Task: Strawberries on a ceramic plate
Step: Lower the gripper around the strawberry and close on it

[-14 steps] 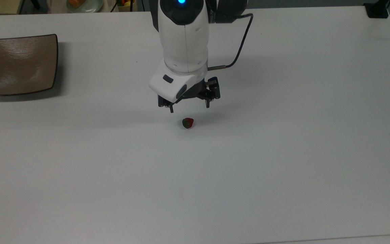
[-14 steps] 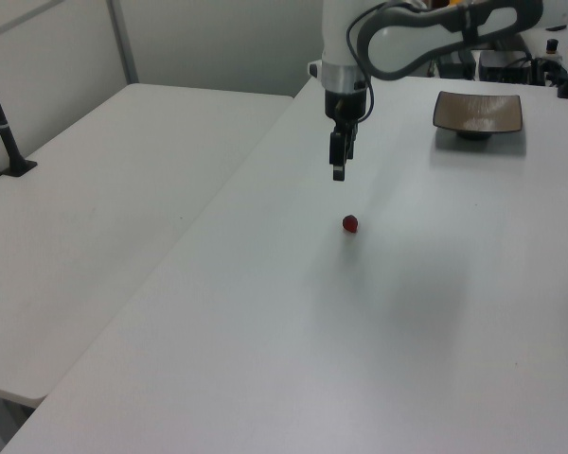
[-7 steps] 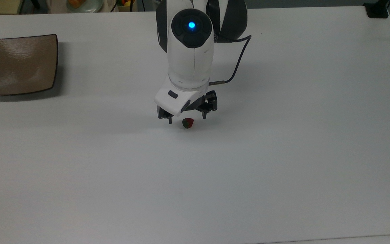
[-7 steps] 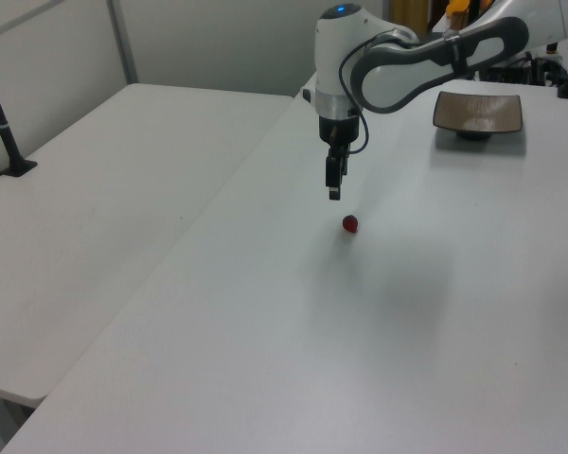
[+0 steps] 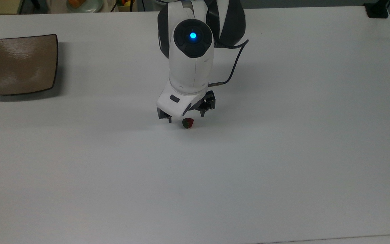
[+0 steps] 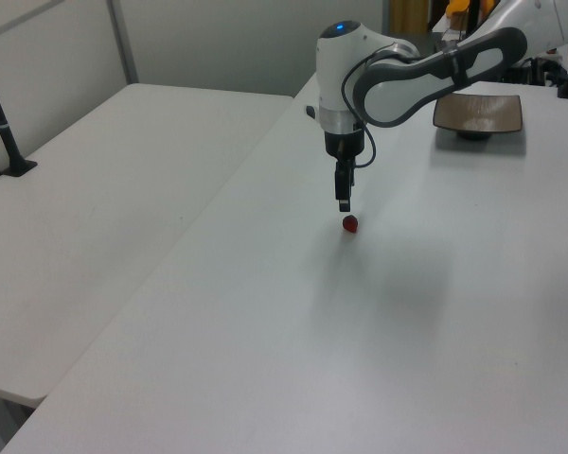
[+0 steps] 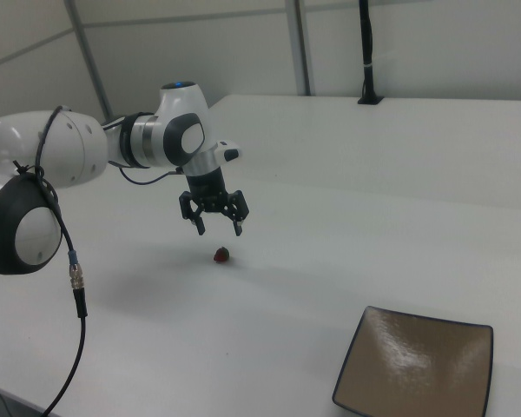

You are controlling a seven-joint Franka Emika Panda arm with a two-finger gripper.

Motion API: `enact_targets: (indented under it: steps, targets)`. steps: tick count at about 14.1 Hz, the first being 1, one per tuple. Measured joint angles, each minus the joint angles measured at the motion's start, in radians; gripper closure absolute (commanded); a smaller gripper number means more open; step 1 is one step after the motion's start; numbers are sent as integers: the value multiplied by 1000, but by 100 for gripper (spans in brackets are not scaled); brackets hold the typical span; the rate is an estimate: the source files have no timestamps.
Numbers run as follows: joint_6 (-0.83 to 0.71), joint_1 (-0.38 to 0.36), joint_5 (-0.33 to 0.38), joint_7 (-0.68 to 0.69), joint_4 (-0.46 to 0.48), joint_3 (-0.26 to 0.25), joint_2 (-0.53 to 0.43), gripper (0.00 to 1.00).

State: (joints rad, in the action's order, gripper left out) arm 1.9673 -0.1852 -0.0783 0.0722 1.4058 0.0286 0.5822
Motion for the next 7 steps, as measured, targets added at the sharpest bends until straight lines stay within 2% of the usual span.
enact_targets:
  steps: [3,7]
  targets:
    - [11,0,0,3,25,0,0,0]
    - [128,0,-29,3,96,7,3,0]
